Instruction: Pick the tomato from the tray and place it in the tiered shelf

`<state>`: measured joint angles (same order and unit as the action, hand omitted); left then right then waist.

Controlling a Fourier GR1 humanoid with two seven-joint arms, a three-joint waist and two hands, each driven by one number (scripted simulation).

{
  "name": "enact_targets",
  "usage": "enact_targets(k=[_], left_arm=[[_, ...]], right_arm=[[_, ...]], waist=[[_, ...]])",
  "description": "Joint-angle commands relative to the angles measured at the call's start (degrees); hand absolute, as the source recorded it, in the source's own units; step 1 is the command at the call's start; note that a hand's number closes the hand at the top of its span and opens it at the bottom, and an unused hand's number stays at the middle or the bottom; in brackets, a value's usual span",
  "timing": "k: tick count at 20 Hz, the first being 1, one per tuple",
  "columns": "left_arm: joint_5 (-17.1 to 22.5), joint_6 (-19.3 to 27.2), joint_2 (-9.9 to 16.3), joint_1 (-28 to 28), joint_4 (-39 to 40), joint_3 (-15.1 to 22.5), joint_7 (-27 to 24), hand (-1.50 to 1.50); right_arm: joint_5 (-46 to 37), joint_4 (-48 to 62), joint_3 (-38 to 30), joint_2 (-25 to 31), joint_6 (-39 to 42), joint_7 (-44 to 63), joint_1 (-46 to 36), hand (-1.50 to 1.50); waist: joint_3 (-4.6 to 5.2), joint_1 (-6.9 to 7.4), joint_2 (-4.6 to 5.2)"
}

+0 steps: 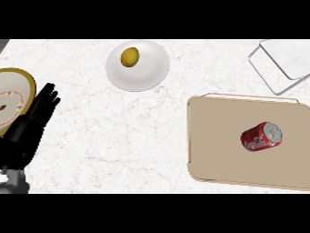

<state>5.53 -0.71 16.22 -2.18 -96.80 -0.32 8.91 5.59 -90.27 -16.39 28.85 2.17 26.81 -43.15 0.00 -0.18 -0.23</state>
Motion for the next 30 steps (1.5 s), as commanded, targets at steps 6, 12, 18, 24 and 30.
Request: enact_targets(k=[6,12,18,24,30], left_arm=[[-0.1,-0.4,-0.4,0.2,-1.5,0.5,-0.4,0.0],[-1.5,1.1,-1.6,-4.5,0.4,1.3,2.4,0.0],[-3.8,0.5,-3.0,0.1,0.6,3.0,-1.5,0.0],[0.1,-2.1,-0.5,-3.2,0.7,-1.5,1.5,0.0],[-3.0,0.1,-2.7,-4.6,0.1,1.5,2.8,0.0]], right_arm=[[-25.8,-0.1,10.3,21.5,6.2,-7.7,1.1,1.5],[-37.7,13.8,14.9,21.7,-1.4,-20.4,-2.8,1.5],[-41.6,27.7,15.4,17.0,-8.4,-31.2,-12.6,1.5],[-36.2,40.7,12.3,14.4,-3.7,-41.5,-19.2,1.5],[-42.9,46.5,19.5,16.5,2.6,-49.4,-19.4,1.5]], waist=[[0.36,0.68,1.11],[-0.01,2.11,1.03],[0.02,2.14,0.68],[0.01,1.83,0.59],[-0.01,1.78,0.8]])
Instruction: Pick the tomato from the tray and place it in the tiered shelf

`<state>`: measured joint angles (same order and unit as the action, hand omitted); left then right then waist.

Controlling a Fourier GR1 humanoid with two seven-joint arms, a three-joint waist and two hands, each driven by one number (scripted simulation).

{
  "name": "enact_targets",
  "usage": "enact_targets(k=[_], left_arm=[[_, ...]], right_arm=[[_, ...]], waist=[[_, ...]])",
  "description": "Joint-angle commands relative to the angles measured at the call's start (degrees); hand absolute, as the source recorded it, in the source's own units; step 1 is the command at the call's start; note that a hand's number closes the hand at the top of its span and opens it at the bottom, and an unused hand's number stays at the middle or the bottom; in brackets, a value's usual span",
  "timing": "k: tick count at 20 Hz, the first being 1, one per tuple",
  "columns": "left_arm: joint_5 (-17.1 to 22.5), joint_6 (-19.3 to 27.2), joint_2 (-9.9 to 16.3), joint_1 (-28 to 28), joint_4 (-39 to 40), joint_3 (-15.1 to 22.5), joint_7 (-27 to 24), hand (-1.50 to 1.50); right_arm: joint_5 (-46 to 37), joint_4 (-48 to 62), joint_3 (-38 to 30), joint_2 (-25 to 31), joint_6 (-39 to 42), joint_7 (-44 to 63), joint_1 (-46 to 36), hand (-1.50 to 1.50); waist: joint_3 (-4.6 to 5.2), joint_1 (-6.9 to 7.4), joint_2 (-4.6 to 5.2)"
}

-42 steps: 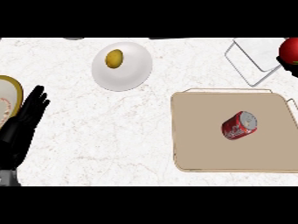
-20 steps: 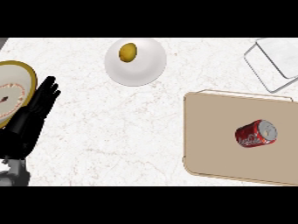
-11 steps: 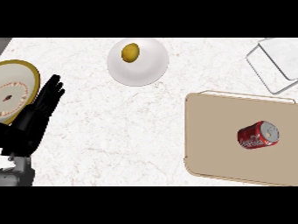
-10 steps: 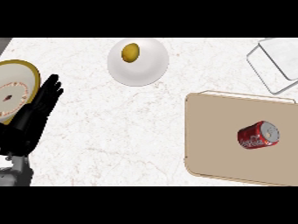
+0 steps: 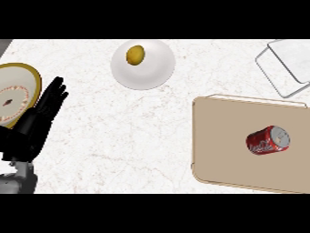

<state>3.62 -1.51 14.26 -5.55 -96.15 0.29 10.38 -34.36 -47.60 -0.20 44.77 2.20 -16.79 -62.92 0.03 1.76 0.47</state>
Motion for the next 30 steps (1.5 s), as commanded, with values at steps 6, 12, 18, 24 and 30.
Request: enact_targets(k=[6,12,18,24,30], left_arm=[[-1.5,0.0,-1.1,1.4,2.5,-0.3,-3.2,0.0],[0.5,-2.0,0.3,-1.5,4.1,-2.8,-2.1,0.0],[0.0,-2.4,0.2,1.8,0.8,-1.7,-2.0,0.0],[-0.1,-1.9,-0.2,-1.9,3.0,-2.1,-1.2,0.0],[-2.4,-0.3,-2.1,-0.4,2.3,-0.3,-2.2,0.0]], right_arm=[[-6.7,10.0,5.4,-2.0,6.2,-6.2,-3.5,1.5],[-7.4,19.0,0.0,0.7,-1.3,-7.5,-2.3,1.5],[-9.3,22.8,-3.9,2.6,-15.5,2.9,-2.2,1.5],[-27.4,25.1,12.2,8.4,-5.6,0.1,-6.0,-1.5],[-20.9,29.3,3.0,8.4,-8.9,4.0,-11.4,-1.5]], waist=[[0.01,-0.29,-0.06],[-0.03,-0.58,0.04],[-0.05,0.11,0.14],[0.01,0.4,0.25],[-0.08,0.61,0.4]])
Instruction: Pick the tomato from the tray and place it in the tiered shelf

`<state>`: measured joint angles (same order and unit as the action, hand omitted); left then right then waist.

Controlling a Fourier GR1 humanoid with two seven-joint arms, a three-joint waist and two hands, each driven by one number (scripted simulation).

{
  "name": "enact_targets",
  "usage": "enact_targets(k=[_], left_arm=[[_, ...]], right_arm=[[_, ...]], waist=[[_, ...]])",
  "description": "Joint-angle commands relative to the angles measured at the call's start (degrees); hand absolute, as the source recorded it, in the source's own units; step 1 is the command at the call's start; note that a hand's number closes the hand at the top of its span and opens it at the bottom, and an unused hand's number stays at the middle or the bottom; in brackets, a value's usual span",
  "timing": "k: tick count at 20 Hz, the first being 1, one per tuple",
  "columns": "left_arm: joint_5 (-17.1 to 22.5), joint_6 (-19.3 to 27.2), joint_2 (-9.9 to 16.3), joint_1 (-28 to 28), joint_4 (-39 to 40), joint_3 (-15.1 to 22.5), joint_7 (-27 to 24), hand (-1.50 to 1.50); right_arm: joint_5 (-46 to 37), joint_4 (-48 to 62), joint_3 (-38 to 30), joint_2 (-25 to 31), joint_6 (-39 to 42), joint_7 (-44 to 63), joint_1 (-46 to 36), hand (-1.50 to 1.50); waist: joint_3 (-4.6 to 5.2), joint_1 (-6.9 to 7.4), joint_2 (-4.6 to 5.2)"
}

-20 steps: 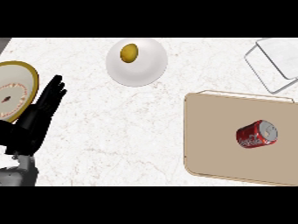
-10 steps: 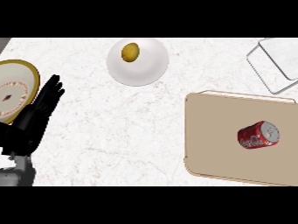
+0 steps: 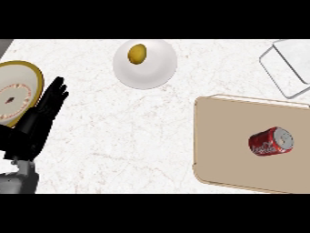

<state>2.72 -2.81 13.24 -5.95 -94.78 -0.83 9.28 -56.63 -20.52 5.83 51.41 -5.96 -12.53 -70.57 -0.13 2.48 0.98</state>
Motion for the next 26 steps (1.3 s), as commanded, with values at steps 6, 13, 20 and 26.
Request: enact_targets(k=[6,13,20,26], left_arm=[[1.4,-1.4,2.1,2.7,-3.5,-2.0,2.0,0.0],[0.4,-0.9,0.6,2.0,-1.6,-1.4,-0.9,0.0],[-1.0,0.3,-0.6,2.2,-1.2,-0.4,-0.4,0.0],[0.4,-0.5,0.4,-0.5,-1.8,-1.5,1.8,0.0]], right_arm=[[11.5,0.0,-12.5,0.4,2.4,1.8,-7.7,-1.5],[19.3,3.6,-22.2,7.7,9.0,11.1,-16.7,-1.5],[26.3,9.7,-30.6,19.7,18.1,16.9,-17.4,-1.5],[30.6,13.3,-35.4,29.6,27.3,14.6,-14.0,-1.5]], waist=[[0.1,-0.91,-1.03],[0.14,-1.54,-0.88],[0.03,-1.68,-0.42],[-0.18,-1.74,-0.16]])
